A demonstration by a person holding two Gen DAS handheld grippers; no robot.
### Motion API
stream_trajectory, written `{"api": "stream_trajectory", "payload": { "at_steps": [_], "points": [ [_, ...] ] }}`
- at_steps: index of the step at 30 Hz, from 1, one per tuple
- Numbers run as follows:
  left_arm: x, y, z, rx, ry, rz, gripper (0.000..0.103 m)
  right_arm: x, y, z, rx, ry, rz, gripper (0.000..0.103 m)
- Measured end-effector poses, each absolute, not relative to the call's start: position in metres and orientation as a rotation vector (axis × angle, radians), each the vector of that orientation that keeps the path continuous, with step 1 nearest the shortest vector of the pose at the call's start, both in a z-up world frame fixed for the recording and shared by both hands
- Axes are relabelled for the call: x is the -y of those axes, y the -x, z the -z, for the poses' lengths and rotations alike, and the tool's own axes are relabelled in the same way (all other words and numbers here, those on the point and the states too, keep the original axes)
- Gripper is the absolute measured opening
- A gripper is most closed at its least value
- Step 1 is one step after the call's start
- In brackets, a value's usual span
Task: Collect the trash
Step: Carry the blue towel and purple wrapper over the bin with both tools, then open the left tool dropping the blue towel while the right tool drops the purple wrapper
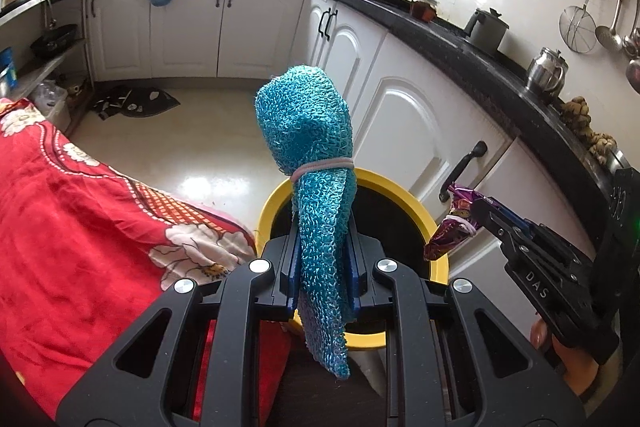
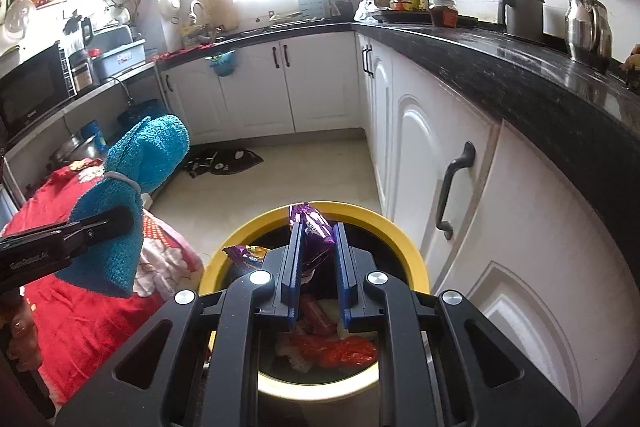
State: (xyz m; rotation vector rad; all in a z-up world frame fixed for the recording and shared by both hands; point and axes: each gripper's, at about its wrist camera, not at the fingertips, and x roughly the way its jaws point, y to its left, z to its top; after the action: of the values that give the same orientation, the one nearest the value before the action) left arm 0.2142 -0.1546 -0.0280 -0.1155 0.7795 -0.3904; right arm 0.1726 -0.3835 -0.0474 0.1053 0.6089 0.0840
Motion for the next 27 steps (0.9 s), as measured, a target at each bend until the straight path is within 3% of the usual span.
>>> {"api": "stream_trajectory", "payload": {
  "at_steps": [27],
  "points": [
    [0.195, -0.247, 0.084, -0.927, 0.089, 0.437, 0.016, 0.387, -0.195, 0.099, -0.706, -0.132, -0.057, 0.016]
  ]
}}
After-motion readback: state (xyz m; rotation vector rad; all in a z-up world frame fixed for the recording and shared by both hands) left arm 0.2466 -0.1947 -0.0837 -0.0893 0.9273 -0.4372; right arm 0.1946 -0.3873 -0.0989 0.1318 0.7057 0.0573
